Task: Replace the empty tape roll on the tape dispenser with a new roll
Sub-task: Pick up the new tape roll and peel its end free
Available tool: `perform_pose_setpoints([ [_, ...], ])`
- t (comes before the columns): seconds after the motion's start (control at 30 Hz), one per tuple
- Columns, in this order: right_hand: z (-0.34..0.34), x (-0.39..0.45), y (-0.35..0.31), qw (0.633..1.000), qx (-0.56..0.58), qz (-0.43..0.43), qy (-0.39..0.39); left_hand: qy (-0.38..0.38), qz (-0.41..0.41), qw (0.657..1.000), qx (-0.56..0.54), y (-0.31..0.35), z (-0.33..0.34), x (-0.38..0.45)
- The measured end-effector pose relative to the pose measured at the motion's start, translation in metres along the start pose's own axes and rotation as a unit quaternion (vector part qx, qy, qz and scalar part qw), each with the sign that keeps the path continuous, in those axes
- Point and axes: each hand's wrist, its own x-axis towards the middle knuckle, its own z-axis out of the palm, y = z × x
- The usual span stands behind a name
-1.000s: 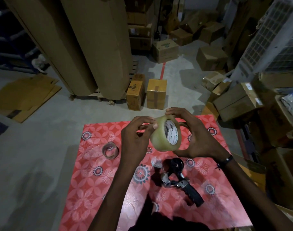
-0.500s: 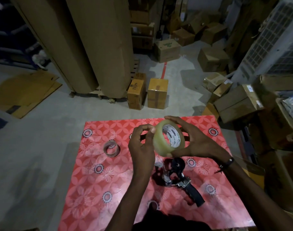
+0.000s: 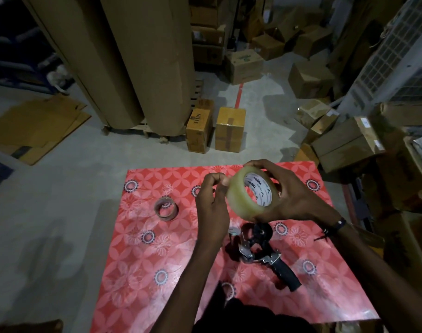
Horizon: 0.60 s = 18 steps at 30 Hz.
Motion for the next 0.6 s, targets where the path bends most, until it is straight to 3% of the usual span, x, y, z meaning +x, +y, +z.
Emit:
perform_pose_setpoints([
  [0.2, -0.001, -0.006, 0.014, 0.999, 0.011, 0.001, -0.051, 0.005, -0.101, 0.991, -0.085, -0.006, -0.004, 0.009],
  [0.43, -0.005, -0.015, 0.043, 0.998, -0.04, 0.005, -0.047, -0.122, -0.109, 0.986, -0.026, -0.036, -0.015, 0.02],
  [0.6, 0.007, -0.032, 0.076, 0.993, -0.111, 0.032, -0.02, -0.167, -0.145, 0.975, 0.013, -0.09, -0.006, 0.026],
])
